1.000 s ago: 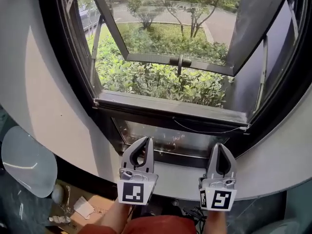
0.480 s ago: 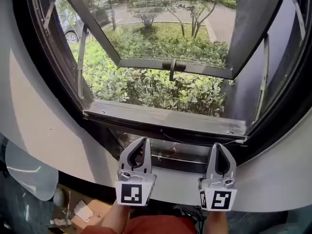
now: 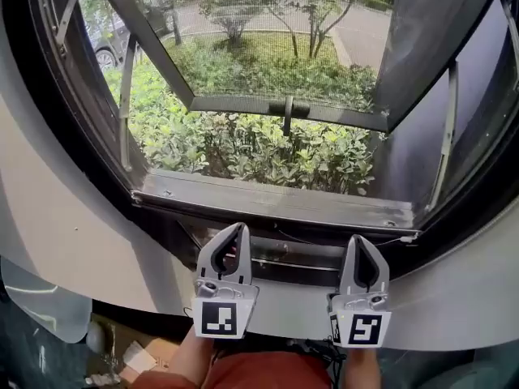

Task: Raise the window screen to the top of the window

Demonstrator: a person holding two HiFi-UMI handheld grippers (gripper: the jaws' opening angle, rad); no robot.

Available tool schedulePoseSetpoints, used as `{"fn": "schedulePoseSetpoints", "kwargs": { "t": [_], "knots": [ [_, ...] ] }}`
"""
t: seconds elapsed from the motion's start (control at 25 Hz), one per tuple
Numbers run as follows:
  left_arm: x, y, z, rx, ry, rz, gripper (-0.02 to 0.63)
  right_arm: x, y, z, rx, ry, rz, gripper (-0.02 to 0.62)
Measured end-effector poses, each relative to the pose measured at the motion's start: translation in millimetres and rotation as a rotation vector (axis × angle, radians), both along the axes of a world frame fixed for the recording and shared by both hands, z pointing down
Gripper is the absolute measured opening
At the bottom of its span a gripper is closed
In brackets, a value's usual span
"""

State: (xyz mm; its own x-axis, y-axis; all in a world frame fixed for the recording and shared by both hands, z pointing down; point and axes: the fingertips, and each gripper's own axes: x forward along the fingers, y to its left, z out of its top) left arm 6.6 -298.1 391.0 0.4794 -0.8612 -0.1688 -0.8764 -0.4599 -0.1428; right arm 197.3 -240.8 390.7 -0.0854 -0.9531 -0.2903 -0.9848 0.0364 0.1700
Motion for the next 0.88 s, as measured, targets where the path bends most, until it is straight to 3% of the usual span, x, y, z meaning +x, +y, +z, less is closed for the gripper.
{"fn": "schedulePoseSetpoints", "kwargs": {
  "t": [0.2, 0.4, 0.56, 0.6, 0.68, 0.88],
  "knots": [
    [0, -4, 6, -0.005, -0.032, 0.039, 0.005, -14, -6, 4, -0.031, 0.042, -0.051, 0.009],
    [-2, -6, 14, 0.004, -0.137, 0.082, 0.039, -30, -7, 7, -0.056, 0.13, -0.096, 0.011],
    [2, -4, 19, 0.074, -0.277, 0.116, 0.058, -40, -9, 17, -0.127, 0.243, -0.125, 0.013],
    [3, -4, 22, 0.087, -0.318, 0.123, 0.065, -42, -10, 21, -0.151, 0.269, -0.131, 0.051],
    [5, -4, 30, 0.106, -0.417, 0.137, 0.077, -45, -11, 26, -0.186, 0.318, -0.135, 0.054],
    [10, -6, 45, 0.167, -0.675, 0.151, 0.103, -44, -17, 40, -0.263, 0.622, -0.121, 0.084]
  ]
}}
